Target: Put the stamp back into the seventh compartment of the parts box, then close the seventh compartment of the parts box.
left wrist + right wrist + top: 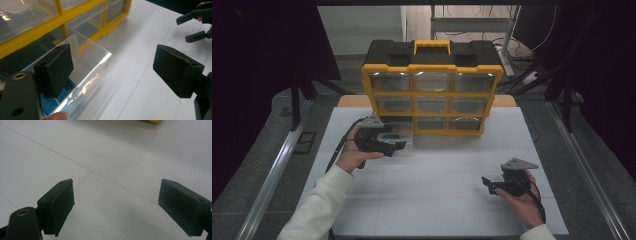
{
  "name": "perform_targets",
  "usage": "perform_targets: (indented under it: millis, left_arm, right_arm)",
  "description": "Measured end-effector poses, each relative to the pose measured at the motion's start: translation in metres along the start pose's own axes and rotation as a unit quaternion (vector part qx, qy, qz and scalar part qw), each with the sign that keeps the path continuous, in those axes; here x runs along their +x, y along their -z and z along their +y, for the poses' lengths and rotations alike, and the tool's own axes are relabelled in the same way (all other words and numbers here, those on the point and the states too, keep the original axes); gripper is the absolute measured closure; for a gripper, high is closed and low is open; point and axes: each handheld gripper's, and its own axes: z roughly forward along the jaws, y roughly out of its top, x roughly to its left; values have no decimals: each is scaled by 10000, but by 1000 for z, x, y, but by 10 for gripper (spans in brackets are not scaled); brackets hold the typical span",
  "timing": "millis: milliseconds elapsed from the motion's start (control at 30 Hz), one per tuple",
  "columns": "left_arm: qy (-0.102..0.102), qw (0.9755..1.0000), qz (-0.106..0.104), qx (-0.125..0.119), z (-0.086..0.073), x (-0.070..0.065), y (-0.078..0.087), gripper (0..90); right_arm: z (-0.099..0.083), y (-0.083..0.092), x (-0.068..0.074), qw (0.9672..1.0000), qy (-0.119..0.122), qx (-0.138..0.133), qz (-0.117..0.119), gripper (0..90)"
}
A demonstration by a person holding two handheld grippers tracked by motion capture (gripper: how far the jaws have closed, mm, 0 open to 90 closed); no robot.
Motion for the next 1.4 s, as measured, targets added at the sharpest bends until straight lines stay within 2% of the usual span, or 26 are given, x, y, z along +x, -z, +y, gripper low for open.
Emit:
perform_targets:
  millis: [333,700,933,1400]
  left_arm:
    - [5,10000,-31,28,-8,-8,8,186]
    - [-64,9998,-133,144,-17,-15,4,199]
    - [-113,9995,-170,244,-20,-17,0,213]
    - [-57,9995,-164,262,-20,-17,-1,281]
  right_arm:
    - [0,0,0,10000,11,-3,-1,139]
    - [0,0,0,10000,6,8,8,139]
    - [0,0,0,10000,10,7,9,139]
    - [0,1,0,10000,4,-6,-14,140]
